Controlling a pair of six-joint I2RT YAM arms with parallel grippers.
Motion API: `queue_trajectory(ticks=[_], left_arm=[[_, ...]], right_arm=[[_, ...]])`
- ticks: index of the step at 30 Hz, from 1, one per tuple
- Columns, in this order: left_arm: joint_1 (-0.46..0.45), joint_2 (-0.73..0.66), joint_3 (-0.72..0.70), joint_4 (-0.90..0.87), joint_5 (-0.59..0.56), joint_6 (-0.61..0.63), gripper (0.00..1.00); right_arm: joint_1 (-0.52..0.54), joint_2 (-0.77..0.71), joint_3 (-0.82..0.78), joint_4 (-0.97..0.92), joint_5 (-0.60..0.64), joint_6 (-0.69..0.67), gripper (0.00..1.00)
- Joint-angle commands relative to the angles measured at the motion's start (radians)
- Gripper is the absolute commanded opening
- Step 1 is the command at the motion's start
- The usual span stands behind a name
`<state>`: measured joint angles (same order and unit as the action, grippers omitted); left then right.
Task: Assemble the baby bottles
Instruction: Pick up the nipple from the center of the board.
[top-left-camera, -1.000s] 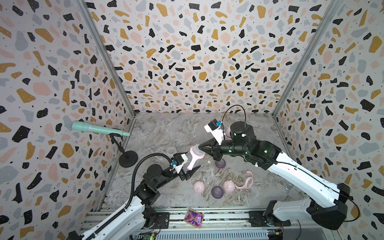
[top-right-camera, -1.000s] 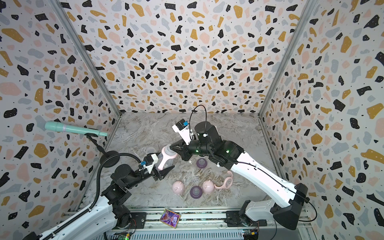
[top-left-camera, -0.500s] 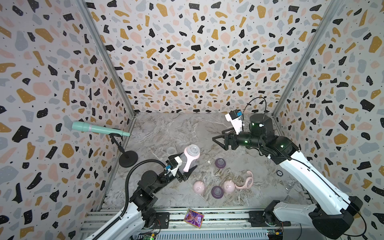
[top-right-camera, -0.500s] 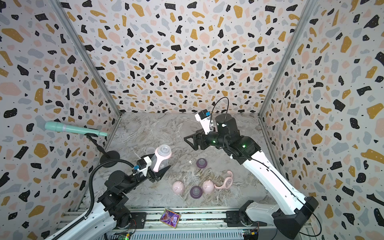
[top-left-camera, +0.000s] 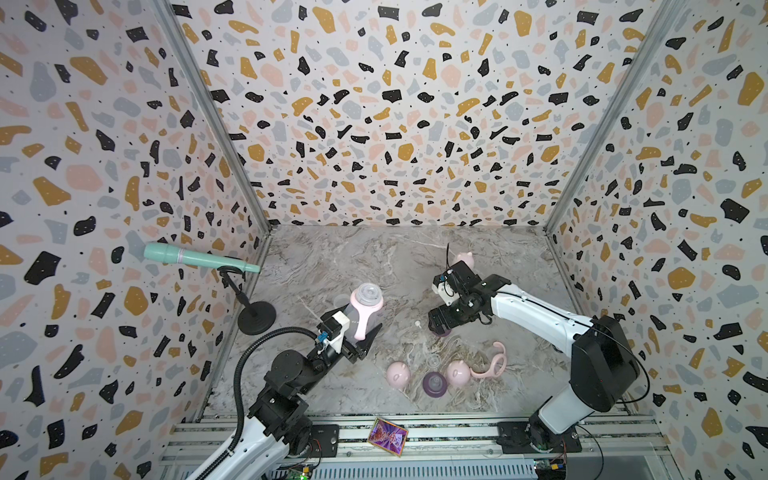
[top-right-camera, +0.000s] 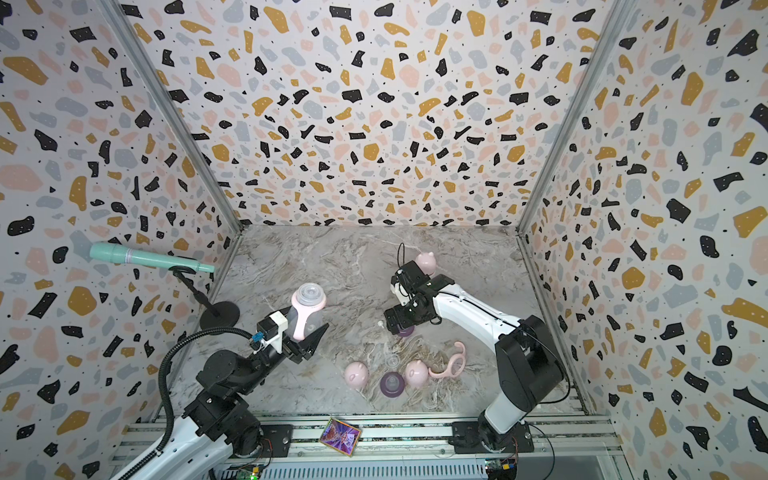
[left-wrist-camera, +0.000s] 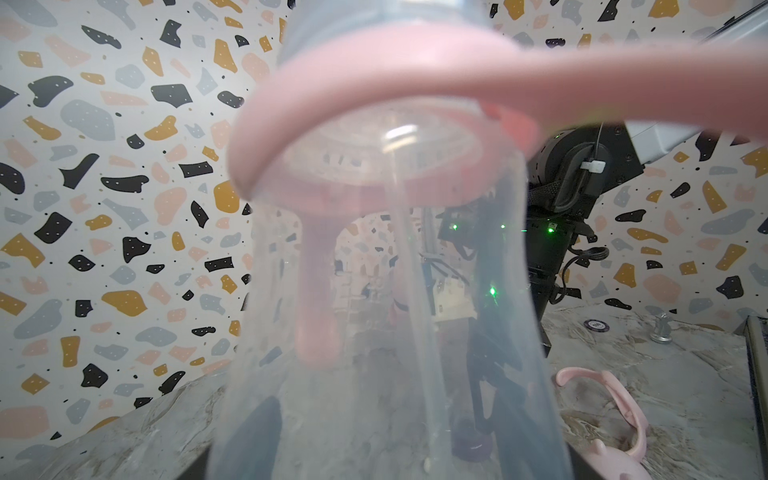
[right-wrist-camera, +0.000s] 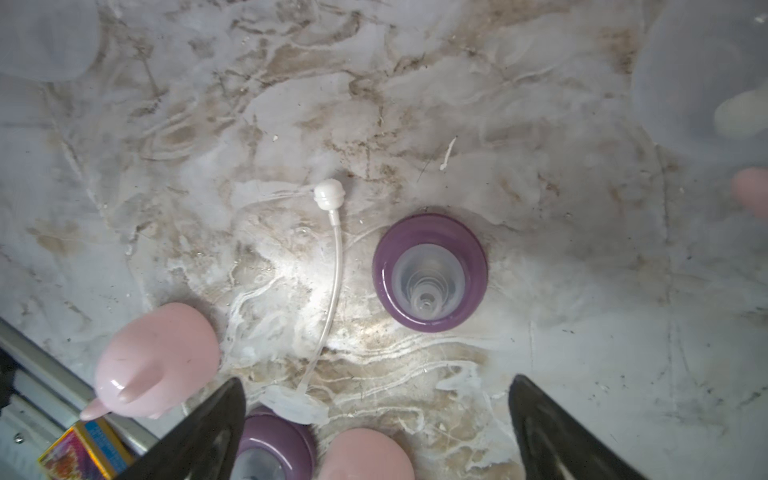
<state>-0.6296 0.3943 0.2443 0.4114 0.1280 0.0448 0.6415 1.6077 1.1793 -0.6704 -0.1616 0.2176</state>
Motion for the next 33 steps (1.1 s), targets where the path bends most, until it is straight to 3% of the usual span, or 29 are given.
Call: queue_trajectory(ticks=[1, 10, 24, 33], left_arm=[[-0.001, -0.017, 0.038, 0.029, -0.02, -0.006, 0.29], [-0.001, -0.031, 0.055, 0.009, -0.007, -0.003, 0.29], [-0.001, -0.044, 0.054, 0.004, -0.005, 0.004, 0.29], [-0.001, -0.041, 0.053, 0.006, 0.003, 0.007, 0.29]], right_arm=[[-0.004, 0.005, -0.01, 0.045, 0.037, -0.017, 0.99], [-0.023, 0.144, 0.025, 0.03, 0.037, -0.047, 0.88], [-0.035, 0.277, 0.077, 0.072, 0.08, -0.058, 0.9], [0.005, 0.316, 0.105, 0.006, 0.147, -0.066, 0.85]])
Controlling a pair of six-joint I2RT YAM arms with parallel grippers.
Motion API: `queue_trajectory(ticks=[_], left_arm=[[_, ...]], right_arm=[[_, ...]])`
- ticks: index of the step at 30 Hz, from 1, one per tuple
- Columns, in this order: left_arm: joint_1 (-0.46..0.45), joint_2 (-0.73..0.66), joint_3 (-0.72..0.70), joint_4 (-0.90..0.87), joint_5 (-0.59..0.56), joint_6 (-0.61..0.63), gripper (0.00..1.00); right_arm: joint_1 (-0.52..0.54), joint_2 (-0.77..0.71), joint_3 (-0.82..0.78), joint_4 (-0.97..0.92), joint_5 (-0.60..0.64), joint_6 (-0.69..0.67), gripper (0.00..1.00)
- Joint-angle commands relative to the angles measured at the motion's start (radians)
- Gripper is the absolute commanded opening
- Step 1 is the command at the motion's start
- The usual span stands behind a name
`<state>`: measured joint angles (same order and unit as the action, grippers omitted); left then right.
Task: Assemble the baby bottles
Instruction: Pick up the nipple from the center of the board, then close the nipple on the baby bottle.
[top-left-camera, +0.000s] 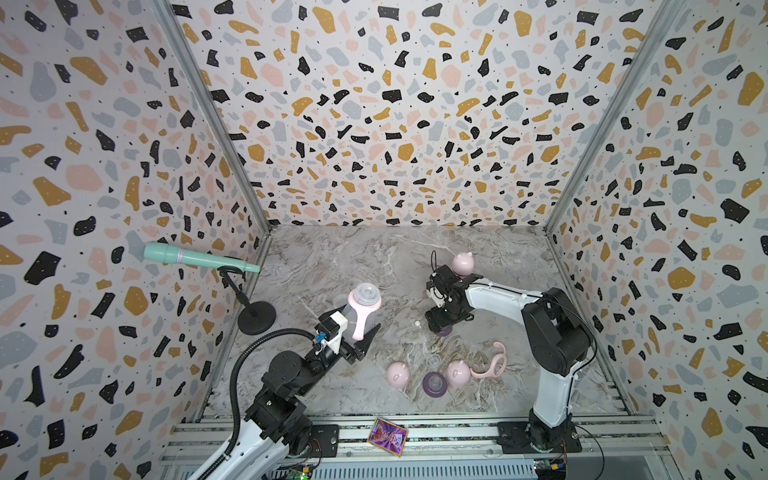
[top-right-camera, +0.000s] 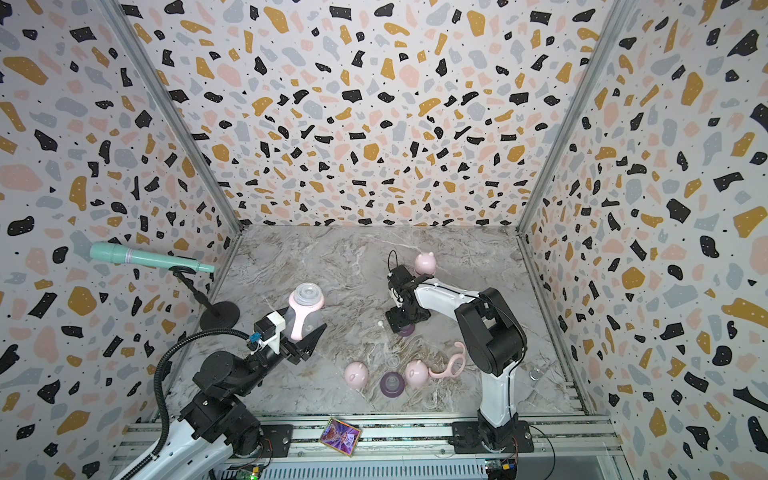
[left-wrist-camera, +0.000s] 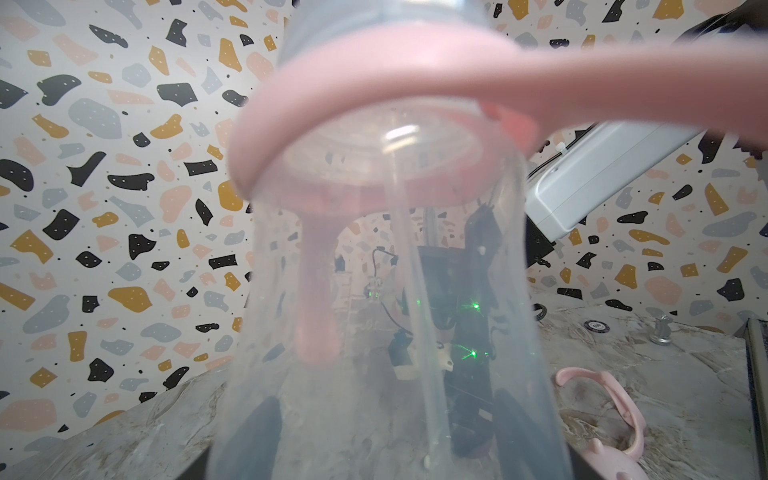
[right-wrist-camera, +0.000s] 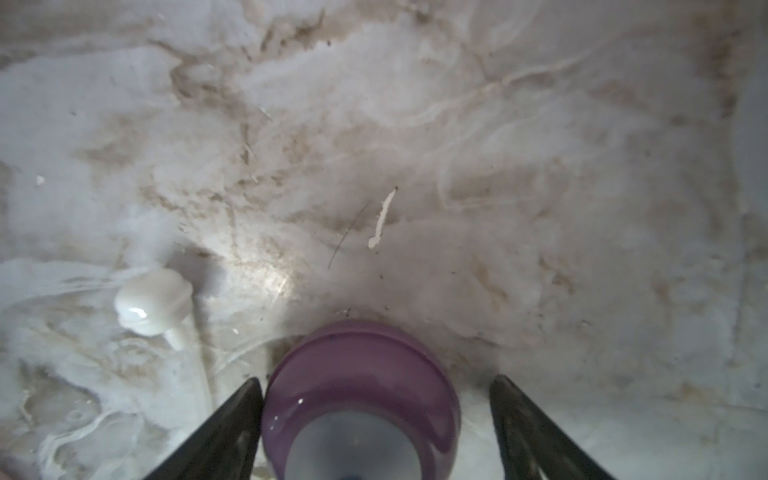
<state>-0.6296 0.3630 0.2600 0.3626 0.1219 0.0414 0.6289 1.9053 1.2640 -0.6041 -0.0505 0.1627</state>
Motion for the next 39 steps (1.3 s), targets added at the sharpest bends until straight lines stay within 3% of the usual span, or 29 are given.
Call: queue_trajectory(ticks=[1, 10, 17, 21, 26, 29, 34, 39], left_arm=[[-0.001, -0.008, 0.037, 0.055, 0.011, 0.011, 0.29], [-0.001, 0.0, 0.039, 0.056, 0.019, 0.012, 0.29], [-0.001, 0.001, 0.041, 0.055, 0.018, 0.012, 0.29], [-0.001, 0.001, 0.045, 0.049, 0.019, 0.014, 0.29], [-0.001, 0.017, 0.04, 0.058, 0.033, 0.015, 0.27], [-0.001, 0.058, 0.051, 0.07, 0.116, 0.027, 0.24], [-0.001, 0.207, 0.159, -0.011, 0.324, 0.079, 0.2], [-0.001, 0.302, 0.267, -0.15, 0.413, 0.195, 0.18]], right_arm=[[0.022, 0.018, 0.021, -0.067, 0.041, -0.011, 0.86], [0.031, 0.026, 0.035, -0.118, 0.046, -0.019, 0.86], [0.031, 0.046, 0.034, -0.098, 0.047, -0.019, 0.78], [0.03, 0.053, 0.029, -0.09, 0.061, -0.017, 0.63], [0.032, -0.04, 0.017, -0.082, 0.082, -0.017, 0.36], [0.024, -0.167, 0.032, -0.094, 0.02, -0.03, 0.27], [-0.024, -0.418, 0.124, -0.16, -0.211, -0.064, 0.11], [-0.032, -0.56, 0.282, -0.285, -0.454, -0.122, 0.08]])
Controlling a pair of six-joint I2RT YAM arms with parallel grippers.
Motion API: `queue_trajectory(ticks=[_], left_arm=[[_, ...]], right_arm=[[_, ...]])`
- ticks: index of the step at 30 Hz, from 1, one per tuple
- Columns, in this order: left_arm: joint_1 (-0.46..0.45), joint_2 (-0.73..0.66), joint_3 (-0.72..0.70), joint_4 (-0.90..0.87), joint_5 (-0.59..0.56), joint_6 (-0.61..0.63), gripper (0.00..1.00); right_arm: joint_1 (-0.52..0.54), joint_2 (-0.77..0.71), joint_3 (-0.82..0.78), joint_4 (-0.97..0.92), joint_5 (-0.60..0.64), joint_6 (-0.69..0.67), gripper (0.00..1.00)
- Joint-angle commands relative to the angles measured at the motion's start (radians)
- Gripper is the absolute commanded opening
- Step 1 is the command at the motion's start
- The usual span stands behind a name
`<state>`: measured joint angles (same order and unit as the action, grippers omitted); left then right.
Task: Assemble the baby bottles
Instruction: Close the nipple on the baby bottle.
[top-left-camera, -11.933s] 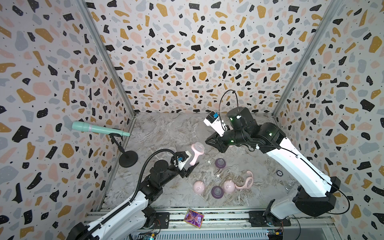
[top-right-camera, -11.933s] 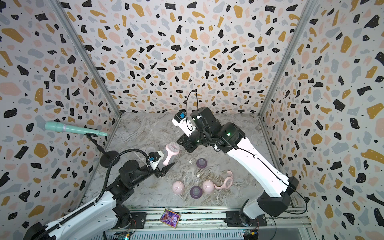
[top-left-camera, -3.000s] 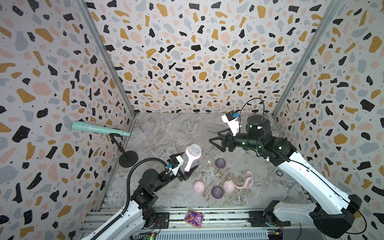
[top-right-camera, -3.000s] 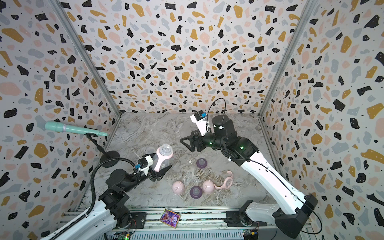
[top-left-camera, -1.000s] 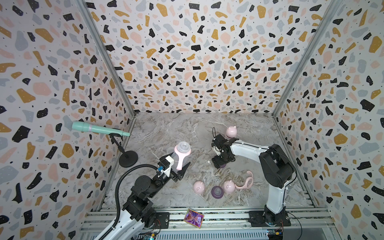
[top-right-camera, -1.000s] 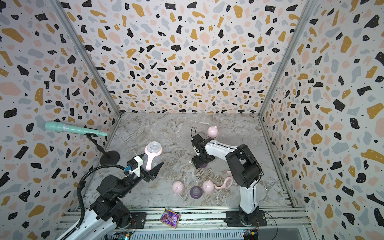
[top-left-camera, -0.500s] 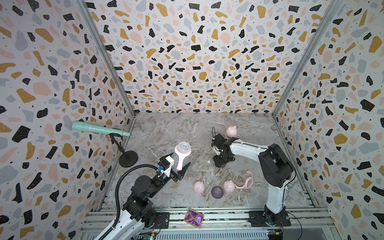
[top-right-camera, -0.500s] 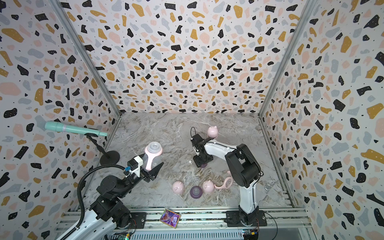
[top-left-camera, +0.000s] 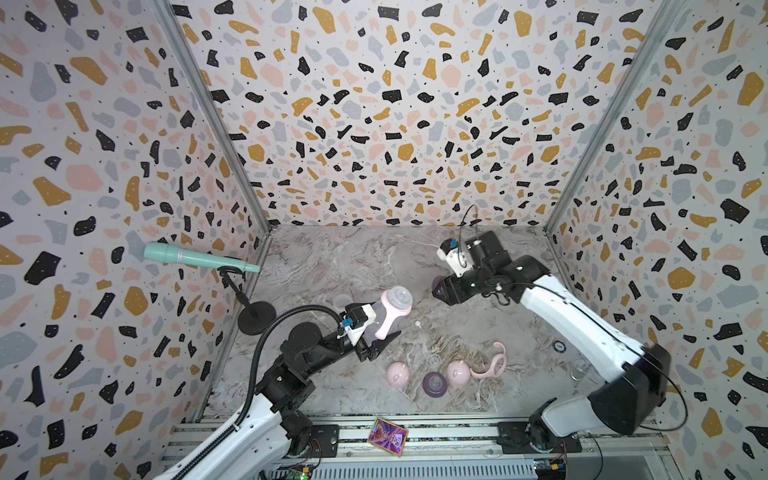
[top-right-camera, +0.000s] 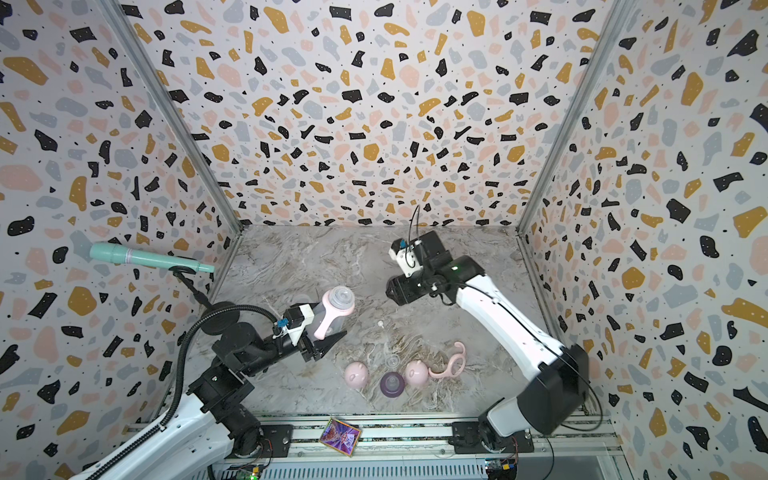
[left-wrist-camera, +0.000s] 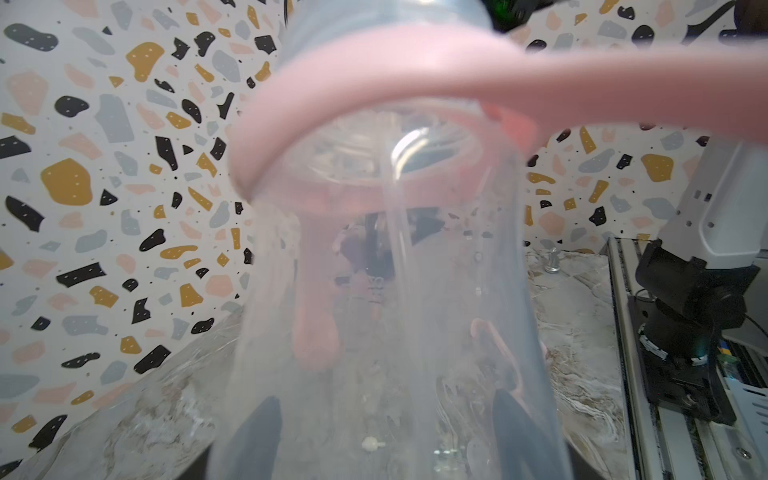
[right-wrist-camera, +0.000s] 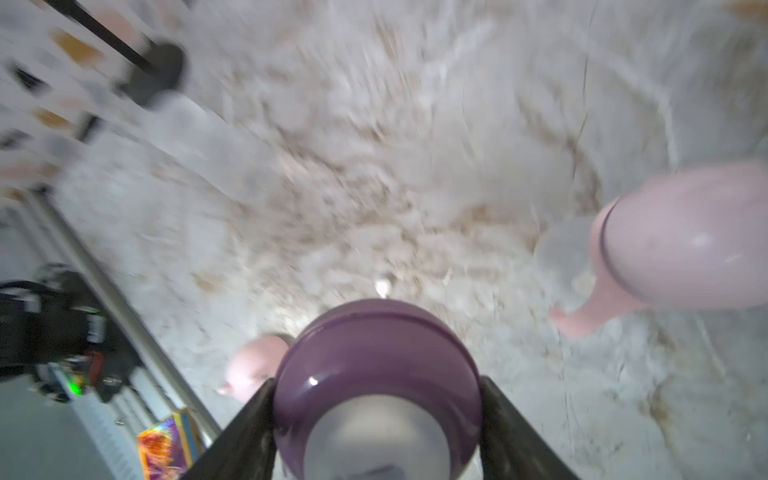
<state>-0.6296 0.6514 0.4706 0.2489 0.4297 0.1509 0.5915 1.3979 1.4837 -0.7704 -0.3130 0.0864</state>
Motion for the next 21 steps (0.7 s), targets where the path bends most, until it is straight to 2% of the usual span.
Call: queue_trajectory(ticks=[1, 6, 8, 13, 21], left_arm=[[-0.001, 0.027, 0.069, -0.051, 0.117, 0.103, 0.18], [-0.001, 0.101, 0.145, -0.155, 0.181, 0.198, 0.18], [-0.001, 0.128, 0.17, -0.187, 0.199, 0.225, 0.18], [-0.001, 0.146, 0.198, -0.199, 0.23, 0.251, 0.18], [-0.001, 0.129, 0.186, -0.175, 0.231, 0.237, 0.18]], right_arm=[[0.006, -0.07, 0.094, -0.135, -0.232, -0.048, 0.07], [0.035, -0.113, 0.202, -0.157, -0.421, -0.071, 0.03], [0.075, -0.12, 0.217, -0.142, -0.448, -0.073, 0.02], [0.167, -0.08, 0.236, -0.197, -0.402, -0.12, 0.0], [0.194, -0.061, 0.244, -0.242, -0.356, -0.137, 0.0]])
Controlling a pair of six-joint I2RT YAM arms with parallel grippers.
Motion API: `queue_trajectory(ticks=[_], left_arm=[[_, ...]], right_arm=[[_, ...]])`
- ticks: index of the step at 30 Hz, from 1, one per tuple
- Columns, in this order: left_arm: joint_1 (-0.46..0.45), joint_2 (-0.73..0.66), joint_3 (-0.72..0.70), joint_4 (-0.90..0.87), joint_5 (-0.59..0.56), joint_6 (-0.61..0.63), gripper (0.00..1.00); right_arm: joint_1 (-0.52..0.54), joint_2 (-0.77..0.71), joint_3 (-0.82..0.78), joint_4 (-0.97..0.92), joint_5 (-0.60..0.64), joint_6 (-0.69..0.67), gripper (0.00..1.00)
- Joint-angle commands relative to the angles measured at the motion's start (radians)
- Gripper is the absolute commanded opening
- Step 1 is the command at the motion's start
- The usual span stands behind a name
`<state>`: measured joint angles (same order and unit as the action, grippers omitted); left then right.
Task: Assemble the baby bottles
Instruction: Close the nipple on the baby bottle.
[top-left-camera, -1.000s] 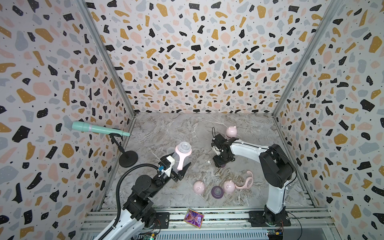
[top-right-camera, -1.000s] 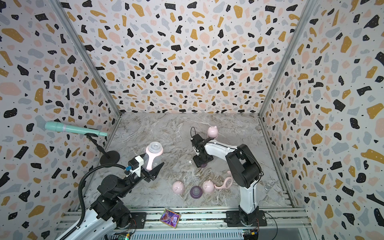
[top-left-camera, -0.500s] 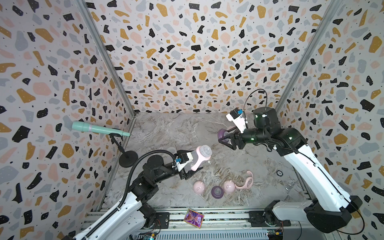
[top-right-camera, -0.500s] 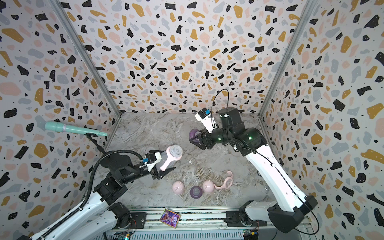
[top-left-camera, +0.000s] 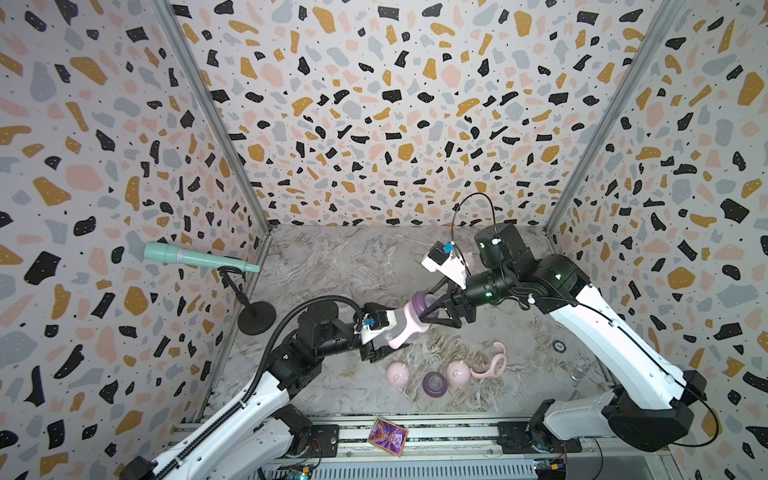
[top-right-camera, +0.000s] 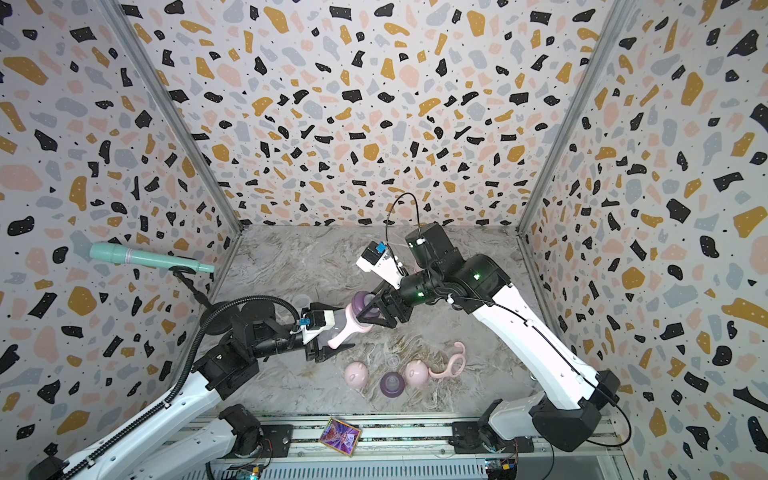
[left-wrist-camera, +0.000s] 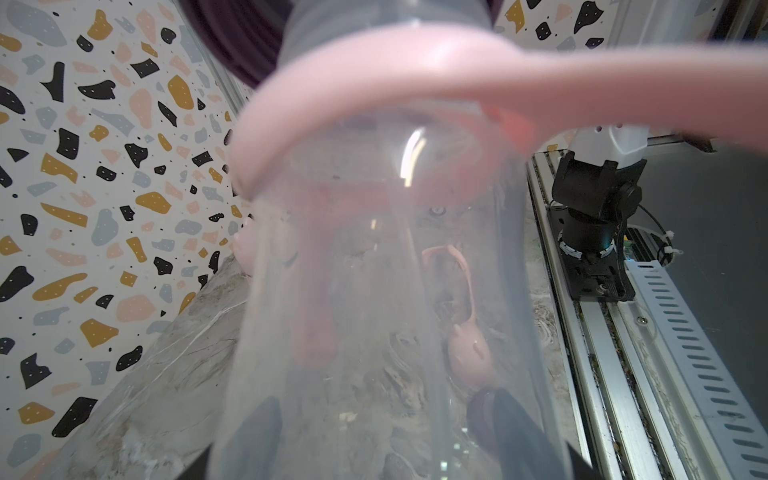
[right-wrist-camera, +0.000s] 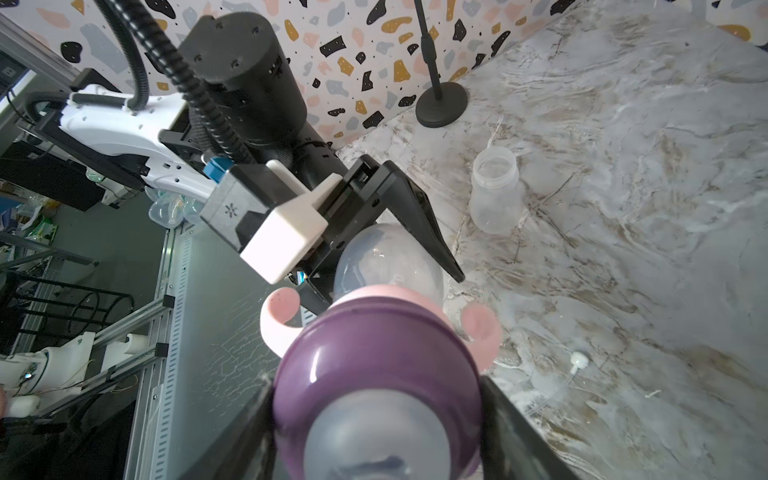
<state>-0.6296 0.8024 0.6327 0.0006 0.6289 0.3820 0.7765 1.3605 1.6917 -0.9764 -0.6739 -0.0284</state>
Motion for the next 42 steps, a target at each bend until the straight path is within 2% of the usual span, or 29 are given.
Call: queue_trajectory(ticks=[1, 4, 13, 20, 28, 31, 35, 42], left_arm=[[-0.001, -0.025, 0.021, 0.079, 0.033, 0.002, 0.18], [-0.001, -0.032, 0.016, 0.09, 0.032, -0.006, 0.18], [-0.001, -0.03, 0.034, 0.097, 0.058, -0.016, 0.18], [-0.001, -0.022, 0.042, 0.089, 0.067, -0.017, 0.18], [-0.001, -0.043, 0.065, 0.055, 0.068, -0.008, 0.18], [-0.001, -0.058, 0.065, 0.077, 0.112, -0.028, 0.18], [-0.001, -0.046, 0.097, 0.086, 0.225, -0.056, 0.17], [-0.001, -0.046, 0.137, 0.081, 0.328, -0.058, 0.15]], right_arm=[[0.009, -0.024, 0.037, -0.037, 0.011, -0.021, 0.0], [0.009, -0.029, 0.032, -0.036, 0.042, -0.012, 0.0], [0.01, -0.051, -0.061, 0.029, -0.023, 0.001, 0.0], [0.075, -0.042, -0.097, 0.066, -0.029, 0.001, 0.0], [0.081, -0.027, -0.146, 0.114, -0.017, 0.014, 0.0], [0.087, -0.053, -0.23, 0.202, -0.044, 0.02, 0.0], [0.088, -0.102, -0.323, 0.301, -0.077, -0.007, 0.0], [0.087, -0.131, -0.365, 0.38, -0.196, -0.032, 0.0]])
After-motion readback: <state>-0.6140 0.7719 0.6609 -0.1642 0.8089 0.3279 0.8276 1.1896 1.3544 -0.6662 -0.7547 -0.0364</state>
